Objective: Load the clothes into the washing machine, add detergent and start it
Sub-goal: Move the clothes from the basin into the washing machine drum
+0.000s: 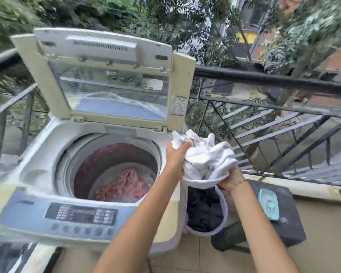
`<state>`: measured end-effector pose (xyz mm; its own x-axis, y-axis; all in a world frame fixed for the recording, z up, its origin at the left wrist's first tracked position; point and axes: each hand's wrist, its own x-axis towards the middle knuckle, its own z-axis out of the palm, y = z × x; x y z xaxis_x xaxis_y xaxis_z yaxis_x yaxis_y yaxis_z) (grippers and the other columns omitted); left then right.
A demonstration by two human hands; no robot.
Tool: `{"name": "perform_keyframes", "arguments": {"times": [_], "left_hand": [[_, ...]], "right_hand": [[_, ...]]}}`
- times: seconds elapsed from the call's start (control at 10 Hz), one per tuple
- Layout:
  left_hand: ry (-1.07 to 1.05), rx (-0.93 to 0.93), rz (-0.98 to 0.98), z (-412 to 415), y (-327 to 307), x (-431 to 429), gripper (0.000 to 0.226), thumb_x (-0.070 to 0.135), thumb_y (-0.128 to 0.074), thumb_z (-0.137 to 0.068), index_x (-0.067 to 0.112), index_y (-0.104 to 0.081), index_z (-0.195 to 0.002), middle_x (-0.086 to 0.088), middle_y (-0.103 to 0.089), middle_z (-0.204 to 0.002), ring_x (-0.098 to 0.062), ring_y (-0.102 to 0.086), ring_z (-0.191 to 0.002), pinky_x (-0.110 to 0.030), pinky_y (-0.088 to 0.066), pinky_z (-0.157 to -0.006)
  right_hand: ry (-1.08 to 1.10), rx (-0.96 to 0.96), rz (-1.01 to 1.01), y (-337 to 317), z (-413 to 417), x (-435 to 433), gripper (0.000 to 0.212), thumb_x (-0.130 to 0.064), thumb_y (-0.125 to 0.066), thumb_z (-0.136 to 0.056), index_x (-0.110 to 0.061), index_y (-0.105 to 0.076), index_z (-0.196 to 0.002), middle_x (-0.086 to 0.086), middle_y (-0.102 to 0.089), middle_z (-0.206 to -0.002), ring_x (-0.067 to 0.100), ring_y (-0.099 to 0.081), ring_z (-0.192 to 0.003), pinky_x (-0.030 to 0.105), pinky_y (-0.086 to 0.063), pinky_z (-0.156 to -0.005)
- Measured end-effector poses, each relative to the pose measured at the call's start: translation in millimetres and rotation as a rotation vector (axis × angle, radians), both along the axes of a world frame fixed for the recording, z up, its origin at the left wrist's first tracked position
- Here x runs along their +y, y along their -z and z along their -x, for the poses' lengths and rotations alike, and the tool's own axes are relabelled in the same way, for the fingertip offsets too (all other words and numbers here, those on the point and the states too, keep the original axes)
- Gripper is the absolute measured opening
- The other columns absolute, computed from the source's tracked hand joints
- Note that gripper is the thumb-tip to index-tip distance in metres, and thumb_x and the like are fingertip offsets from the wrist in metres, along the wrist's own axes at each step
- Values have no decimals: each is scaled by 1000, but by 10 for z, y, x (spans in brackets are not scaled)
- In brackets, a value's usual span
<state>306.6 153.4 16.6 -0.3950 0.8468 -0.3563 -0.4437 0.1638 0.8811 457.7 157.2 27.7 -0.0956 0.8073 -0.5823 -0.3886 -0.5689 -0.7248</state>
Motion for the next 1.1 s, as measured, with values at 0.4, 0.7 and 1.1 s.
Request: {"name": "perform_keyframes", "arguments": {"times": [0.4, 0.7, 1.1], "left_hand": [[-408, 51, -29, 971, -92, -1022, 38, 7, -64, -87, 4, -47, -121, -17, -62, -109, -28, -62, -100, -40, -52, -89], [-294, -53, -140, 1612, -275, -1430, 38, 6, -62, -82, -3, -59, -119, -30, -63, -118, -44, -62, -107, -53, -48, -99], [-69, 85, -161, 2884, -222, -1084, 45, -1, -46, -80, 3, -57, -124, -14, -65, -115, -27, -62, -102, -36, -49, -88]], "right_hand": [[-671, 319, -96, -274, 921, -383, 79, -44, -77, -69, -16, -49, -137, 8, -55, -135, 23, -57, -117, 39, -49, -98], [-607, -47, -273, -288, 1641, -587, 36, 7, -62, -80, -6, -59, -114, 15, -66, -107, 24, -66, -89, 32, -58, -75], [-436, -138, -207, -169, 2642, -146, 38, -9, -53, -86, -2, -59, -123, 21, -62, -122, 35, -59, -113, 49, -43, -104]]}}
